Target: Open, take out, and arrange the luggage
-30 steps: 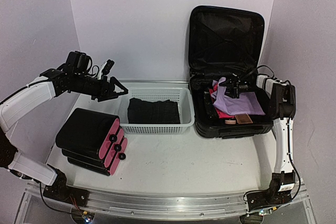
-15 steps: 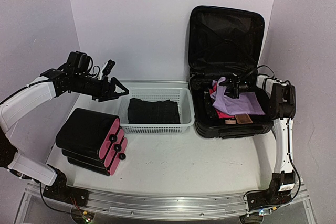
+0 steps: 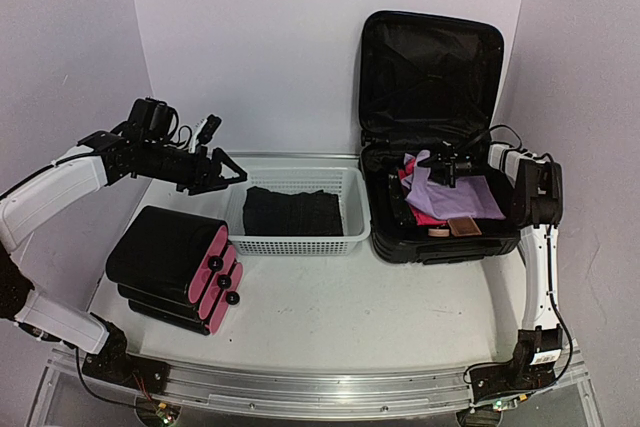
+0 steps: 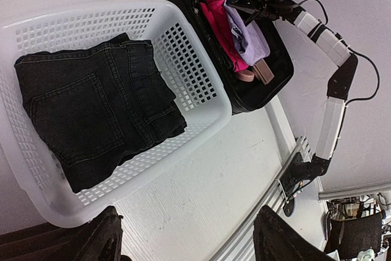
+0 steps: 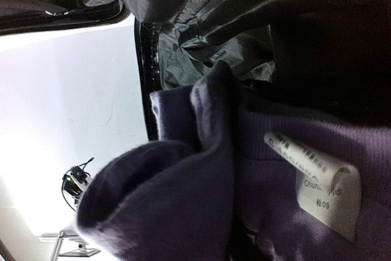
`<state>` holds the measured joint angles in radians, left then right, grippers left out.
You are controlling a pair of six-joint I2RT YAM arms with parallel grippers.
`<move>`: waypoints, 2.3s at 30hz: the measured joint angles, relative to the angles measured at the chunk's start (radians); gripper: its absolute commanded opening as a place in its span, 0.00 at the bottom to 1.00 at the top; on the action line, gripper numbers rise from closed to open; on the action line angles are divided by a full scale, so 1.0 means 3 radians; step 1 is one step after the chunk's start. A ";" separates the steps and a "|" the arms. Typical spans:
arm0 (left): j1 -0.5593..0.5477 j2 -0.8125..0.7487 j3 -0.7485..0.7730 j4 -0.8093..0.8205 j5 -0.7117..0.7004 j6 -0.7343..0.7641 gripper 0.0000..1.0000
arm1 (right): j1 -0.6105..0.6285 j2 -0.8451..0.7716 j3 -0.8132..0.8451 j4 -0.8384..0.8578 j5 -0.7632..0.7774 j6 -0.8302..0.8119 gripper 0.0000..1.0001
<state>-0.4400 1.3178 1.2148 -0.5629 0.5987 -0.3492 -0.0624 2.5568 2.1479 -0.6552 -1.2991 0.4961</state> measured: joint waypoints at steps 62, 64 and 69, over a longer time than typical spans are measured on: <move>-0.0109 0.0148 0.0031 0.0023 0.0000 0.0000 0.74 | -0.0053 -0.0258 -0.0277 0.0179 0.0009 0.0453 0.00; -0.0109 0.0148 0.0031 0.0023 0.0000 0.0000 0.74 | -0.0075 -0.0258 -0.0277 0.0181 0.0000 0.0448 0.00; -0.0111 0.0148 0.0031 0.0023 0.0001 0.0000 0.74 | -0.0098 -0.0259 -0.0277 0.0181 -0.0020 0.0427 0.00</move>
<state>-0.4732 1.3621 1.2240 -0.5560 0.5991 -0.3492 -0.0917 2.4790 2.0647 -0.6010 -1.3052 0.6243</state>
